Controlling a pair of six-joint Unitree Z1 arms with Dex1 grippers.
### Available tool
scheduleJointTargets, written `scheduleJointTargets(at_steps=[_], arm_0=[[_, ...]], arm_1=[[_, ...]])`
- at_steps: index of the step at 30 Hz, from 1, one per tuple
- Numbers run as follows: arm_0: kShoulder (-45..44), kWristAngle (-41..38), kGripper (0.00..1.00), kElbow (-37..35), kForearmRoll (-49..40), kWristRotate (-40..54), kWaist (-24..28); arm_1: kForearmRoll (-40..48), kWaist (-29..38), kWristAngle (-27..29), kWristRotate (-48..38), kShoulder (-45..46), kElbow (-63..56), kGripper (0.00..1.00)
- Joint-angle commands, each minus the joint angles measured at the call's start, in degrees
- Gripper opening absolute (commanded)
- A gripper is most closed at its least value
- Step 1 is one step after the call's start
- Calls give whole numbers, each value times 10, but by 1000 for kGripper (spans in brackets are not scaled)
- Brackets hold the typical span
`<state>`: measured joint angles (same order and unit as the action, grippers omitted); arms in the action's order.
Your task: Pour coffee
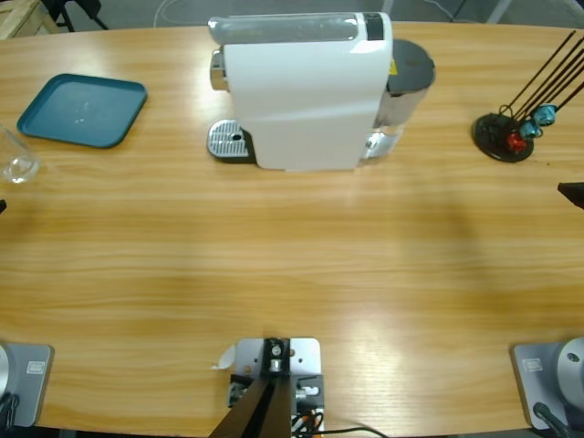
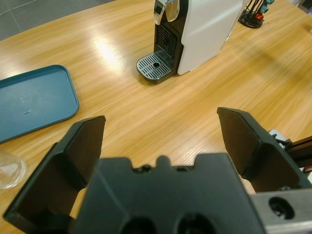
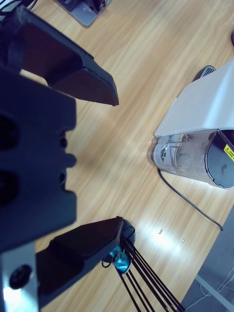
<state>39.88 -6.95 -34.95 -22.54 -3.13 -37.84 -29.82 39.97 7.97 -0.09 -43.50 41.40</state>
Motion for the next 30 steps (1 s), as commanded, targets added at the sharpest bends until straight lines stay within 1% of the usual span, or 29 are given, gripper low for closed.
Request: scheduleJointTargets(at_steps=[1, 12, 14, 16, 18, 23, 27, 30], arm_0=[[-11, -9, 1000, 26, 4, -7, -5], [14, 0, 1000, 28, 14, -7, -5], [21, 1, 1000, 19, 17, -17, -5], [44, 1, 1000, -7, 18, -29, -4], [81, 0, 1000, -48, 18, -49, 6], [242, -11, 1000, -166, 29, -108, 23], [360, -28, 1000, -233, 61, -189, 23], [421, -27, 1000, -270, 89, -271, 23]], arm_1=[[2, 5, 6, -6, 13, -20, 1000], [2, 5, 6, -6, 13, -20, 1000], [2, 5, 5, -5, 14, -20, 1000], [2, 5, 5, -5, 10, -19, 1000], [2, 5, 5, -5, 6, -19, 1000], [1, 5, 5, -5, 2, -18, 1000], [1, 5, 6, -5, 0, -18, 1000], [1, 5, 12, -7, 1, -18, 1000]])
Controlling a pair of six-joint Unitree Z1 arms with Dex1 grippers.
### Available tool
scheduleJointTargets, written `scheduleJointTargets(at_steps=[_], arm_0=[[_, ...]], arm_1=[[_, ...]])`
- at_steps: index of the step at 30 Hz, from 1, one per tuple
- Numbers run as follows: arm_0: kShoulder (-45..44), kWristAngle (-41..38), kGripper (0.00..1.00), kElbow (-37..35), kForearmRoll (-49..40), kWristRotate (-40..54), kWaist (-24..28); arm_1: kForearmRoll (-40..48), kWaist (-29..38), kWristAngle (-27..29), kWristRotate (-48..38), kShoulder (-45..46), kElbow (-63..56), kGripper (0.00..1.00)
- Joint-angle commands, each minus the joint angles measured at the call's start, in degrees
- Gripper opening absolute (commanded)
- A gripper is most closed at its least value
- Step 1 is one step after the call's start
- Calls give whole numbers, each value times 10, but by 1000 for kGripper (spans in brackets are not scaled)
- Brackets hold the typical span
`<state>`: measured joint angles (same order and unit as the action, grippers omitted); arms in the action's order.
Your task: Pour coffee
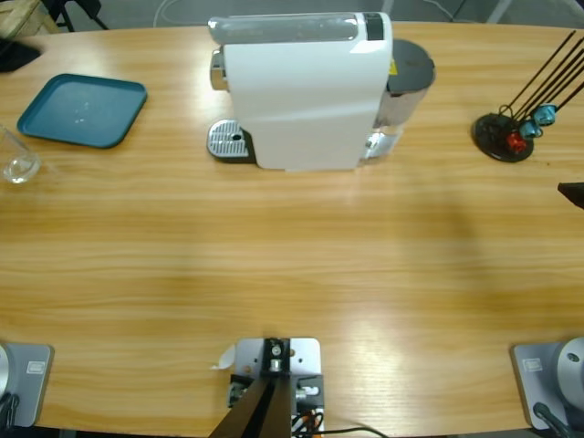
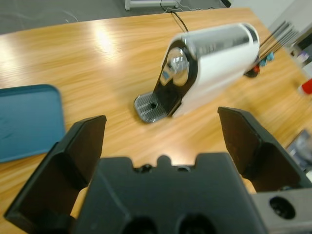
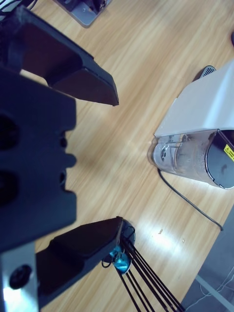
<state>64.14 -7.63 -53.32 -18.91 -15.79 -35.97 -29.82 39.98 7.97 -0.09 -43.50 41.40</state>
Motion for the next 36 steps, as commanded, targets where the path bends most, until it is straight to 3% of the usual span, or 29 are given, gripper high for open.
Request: scheduleJointTargets(at_steps=[1, 6, 11, 19, 27, 31, 34, 35, 36], arm_0=[[195, -21, 1000, -93, 69, -176, 5], [273, -65, 976, -122, 103, -304, 5], [289, -101, 881, -118, 104, -322, 5], [345, -157, 885, -146, 134, -335, 2], [364, -161, 862, -164, 136, -336, -1], [361, -171, 526, -161, 136, -346, -2], [357, -174, 419, -158, 134, -347, -2], [355, -174, 278, -158, 134, -347, -2], [353, -174, 228, -158, 133, -348, -2]], arm_1=[[1, 5, 17, -9, 0, -18, 1000], [1, 5, 38, -15, -10, -17, 1000], [0, 5, 38, -16, -9, -17, 1000], [0, 5, 39, -16, -9, -17, 1000], [0, 5, 38, -16, -7, -18, 1000], [0, 5, 38, -16, -7, -18, 1000], [0, 5, 37, -16, -6, -18, 1000], [0, 5, 37, -16, -6, -18, 1000], [0, 5, 37, -16, -6, -18, 1000]])
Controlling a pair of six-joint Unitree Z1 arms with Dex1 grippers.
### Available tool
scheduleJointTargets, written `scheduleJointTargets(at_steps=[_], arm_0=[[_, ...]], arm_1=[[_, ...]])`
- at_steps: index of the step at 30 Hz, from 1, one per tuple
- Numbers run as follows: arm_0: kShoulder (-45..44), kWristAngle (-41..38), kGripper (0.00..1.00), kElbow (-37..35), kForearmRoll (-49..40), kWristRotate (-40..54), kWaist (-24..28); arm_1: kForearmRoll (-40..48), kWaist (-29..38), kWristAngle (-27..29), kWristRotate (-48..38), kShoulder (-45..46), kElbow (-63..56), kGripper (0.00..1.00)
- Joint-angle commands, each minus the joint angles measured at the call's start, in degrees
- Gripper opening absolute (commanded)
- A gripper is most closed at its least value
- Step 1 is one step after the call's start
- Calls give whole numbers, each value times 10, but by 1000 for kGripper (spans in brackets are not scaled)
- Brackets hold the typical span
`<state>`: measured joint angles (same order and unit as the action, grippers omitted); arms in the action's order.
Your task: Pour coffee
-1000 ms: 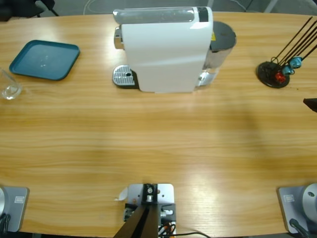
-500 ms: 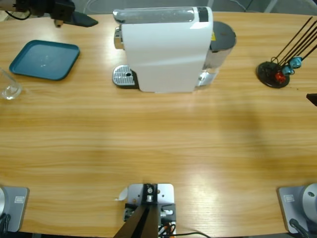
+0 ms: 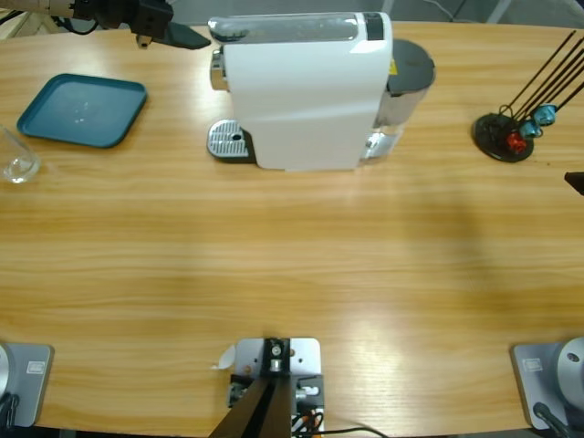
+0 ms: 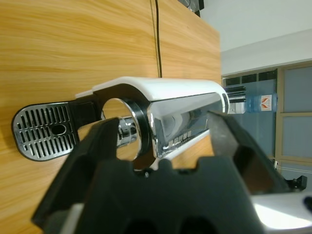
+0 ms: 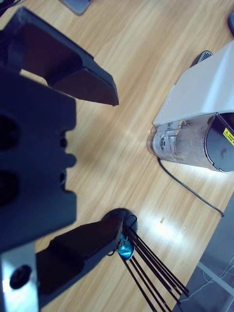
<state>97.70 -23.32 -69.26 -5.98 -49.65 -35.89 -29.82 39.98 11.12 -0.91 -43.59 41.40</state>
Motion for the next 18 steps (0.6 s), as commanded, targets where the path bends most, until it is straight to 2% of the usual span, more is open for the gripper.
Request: scheduleJointTargets(at_steps=[1, 3, 18], arm_0=[[16, -18, 223, 2, 3, -10, -4], [12, -18, 5, 4, 2, -10, -4], [-29, -19, 0, -8, 5, -34, -16]], arm_1=[[0, 5, 6, -8, -5, -18, 1000], [0, 5, 5, -8, -5, -18, 1000], [0, 5, 7, -8, -6, -18, 1000]])
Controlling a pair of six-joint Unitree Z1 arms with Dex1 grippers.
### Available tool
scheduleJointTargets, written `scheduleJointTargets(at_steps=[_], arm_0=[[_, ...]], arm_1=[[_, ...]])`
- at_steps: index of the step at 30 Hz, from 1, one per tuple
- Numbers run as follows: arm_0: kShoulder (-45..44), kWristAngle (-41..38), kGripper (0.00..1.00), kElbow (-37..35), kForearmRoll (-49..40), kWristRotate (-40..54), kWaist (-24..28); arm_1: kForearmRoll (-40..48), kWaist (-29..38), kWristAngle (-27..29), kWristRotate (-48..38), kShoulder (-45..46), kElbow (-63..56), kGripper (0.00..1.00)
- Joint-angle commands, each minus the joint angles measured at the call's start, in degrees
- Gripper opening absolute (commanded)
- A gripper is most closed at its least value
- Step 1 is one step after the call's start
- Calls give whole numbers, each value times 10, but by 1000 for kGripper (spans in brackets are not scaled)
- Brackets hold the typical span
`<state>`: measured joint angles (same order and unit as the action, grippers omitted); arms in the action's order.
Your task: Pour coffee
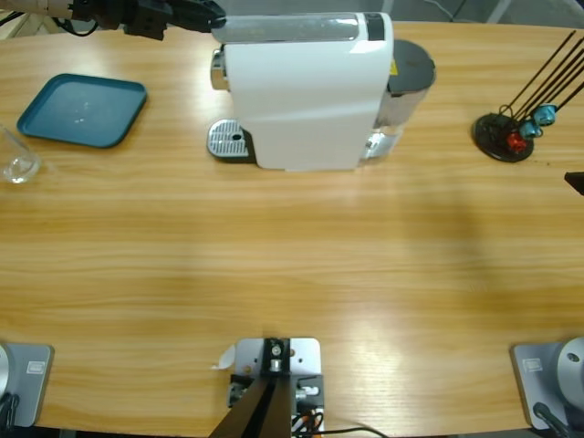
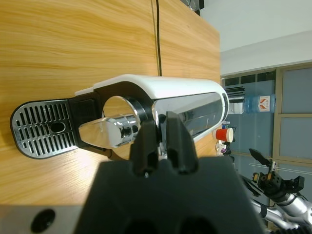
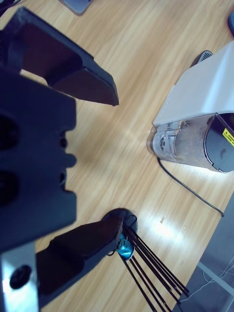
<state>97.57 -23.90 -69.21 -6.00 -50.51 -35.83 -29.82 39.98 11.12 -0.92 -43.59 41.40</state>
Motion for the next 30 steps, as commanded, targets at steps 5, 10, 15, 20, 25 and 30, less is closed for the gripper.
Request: scheduleJointTargets(at_steps=[5, 10, 15, 20, 25, 30], arm_0=[[-33, -13, 0, -68, 6, -54, -26], [-32, -13, 0, -110, 5, -67, -38], [-34, -30, 739, -116, 44, 23, -70], [-86, 61, 996, -39, 19, 355, -121], [-174, 238, 1000, 38, -168, 576, -197], [-285, 273, 1000, 144, -238, 605, -205]], arm_1=[[0, 5, 7, -8, -5, -18, 1000], [0, 5, 10, -8, -7, -18, 1000], [-7, 5, 90, -53, -3, -18, 1000], [31, -5, 172, -109, -39, -41, 981], [167, -112, 143, -136, -130, -101, 908], [339, -204, 103, -136, -256, -173, 838]])
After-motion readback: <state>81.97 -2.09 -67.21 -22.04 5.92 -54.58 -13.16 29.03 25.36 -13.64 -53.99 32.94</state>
